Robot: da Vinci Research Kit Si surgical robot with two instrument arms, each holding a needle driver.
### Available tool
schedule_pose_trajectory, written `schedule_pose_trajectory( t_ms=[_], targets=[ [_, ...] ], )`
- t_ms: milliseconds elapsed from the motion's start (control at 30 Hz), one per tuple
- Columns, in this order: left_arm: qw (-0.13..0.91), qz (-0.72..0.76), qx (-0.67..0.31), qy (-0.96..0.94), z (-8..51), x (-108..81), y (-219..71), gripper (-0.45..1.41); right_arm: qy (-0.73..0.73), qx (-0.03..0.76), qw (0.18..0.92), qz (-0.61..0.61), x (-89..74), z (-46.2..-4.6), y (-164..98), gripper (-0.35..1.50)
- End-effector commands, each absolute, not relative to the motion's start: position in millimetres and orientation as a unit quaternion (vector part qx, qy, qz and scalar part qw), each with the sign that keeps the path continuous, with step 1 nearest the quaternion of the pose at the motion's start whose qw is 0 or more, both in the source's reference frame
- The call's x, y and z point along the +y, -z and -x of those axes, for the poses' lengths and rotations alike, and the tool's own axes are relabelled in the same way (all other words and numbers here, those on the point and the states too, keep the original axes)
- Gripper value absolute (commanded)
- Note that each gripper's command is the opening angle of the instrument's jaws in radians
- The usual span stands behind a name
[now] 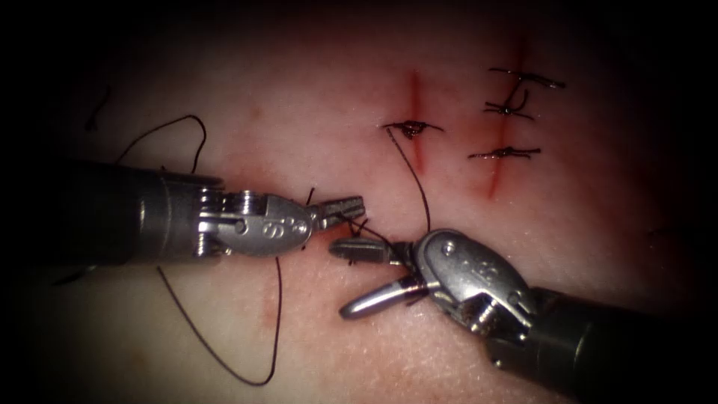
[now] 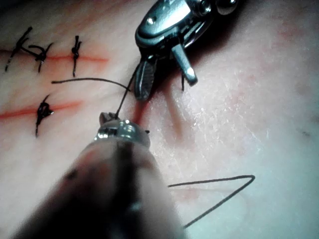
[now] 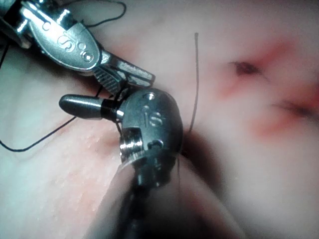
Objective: Wound Closure
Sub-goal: Wrap the suture two times counter clockwise around the right needle driver, then grasp the tail of the suture with the right hand.
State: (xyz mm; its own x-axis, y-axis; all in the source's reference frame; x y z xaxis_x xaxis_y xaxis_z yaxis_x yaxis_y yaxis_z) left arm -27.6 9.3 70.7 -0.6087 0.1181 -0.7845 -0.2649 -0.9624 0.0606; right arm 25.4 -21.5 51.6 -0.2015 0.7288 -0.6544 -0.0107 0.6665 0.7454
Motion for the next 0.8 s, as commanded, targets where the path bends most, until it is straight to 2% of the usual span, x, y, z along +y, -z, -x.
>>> schedule_pose_trajectory(
  t_ms=[33, 133, 300, 367, 433, 533, 600, 800],
  targets=[
    [0.108, 0.432, 0.085, -0.892, 28.1, 9.0, -71.2, -0.45, -0.329, 0.72, 0.559, -0.246, -20.3, -26.0, -51.5, 0.49],
    [0.11, 0.436, 0.084, -0.889, 28.2, 8.5, -71.4, -0.45, -0.354, 0.734, 0.533, -0.229, -19.4, -25.6, -51.1, 0.41],
    [0.115, 0.443, 0.083, -0.885, 28.7, 7.1, -71.8, -0.45, -0.423, 0.741, 0.494, -0.169, -18.2, -24.7, -51.1, 0.41],
    [0.117, 0.444, 0.086, -0.884, 28.9, 6.1, -72.0, -0.45, -0.461, 0.722, 0.5, -0.126, -18.2, -24.3, -51.6, 0.42],
    [0.117, 0.442, 0.088, -0.885, 29.4, 4.8, -72.2, -0.45, -0.482, 0.693, 0.529, -0.091, -18.7, -24.3, -52.3, 0.68],
    [0.114, 0.438, 0.087, -0.887, 29.9, 4.0, -71.9, -0.45, -0.499, 0.658, 0.561, -0.059, -19.7, -24.2, -52.8, 0.81],
    [0.116, 0.437, 0.087, -0.888, 30.4, 3.8, -71.4, -0.45, -0.514, 0.638, 0.572, -0.036, -20.6, -24.0, -53.1, 0.83],
    [0.128, 0.432, 0.09, -0.888, 33.1, 3.1, -69.5, -0.45, -0.559, 0.583, 0.589, 0.027, -22.3, -21.4, -53.1, 0.56]
  ],
)
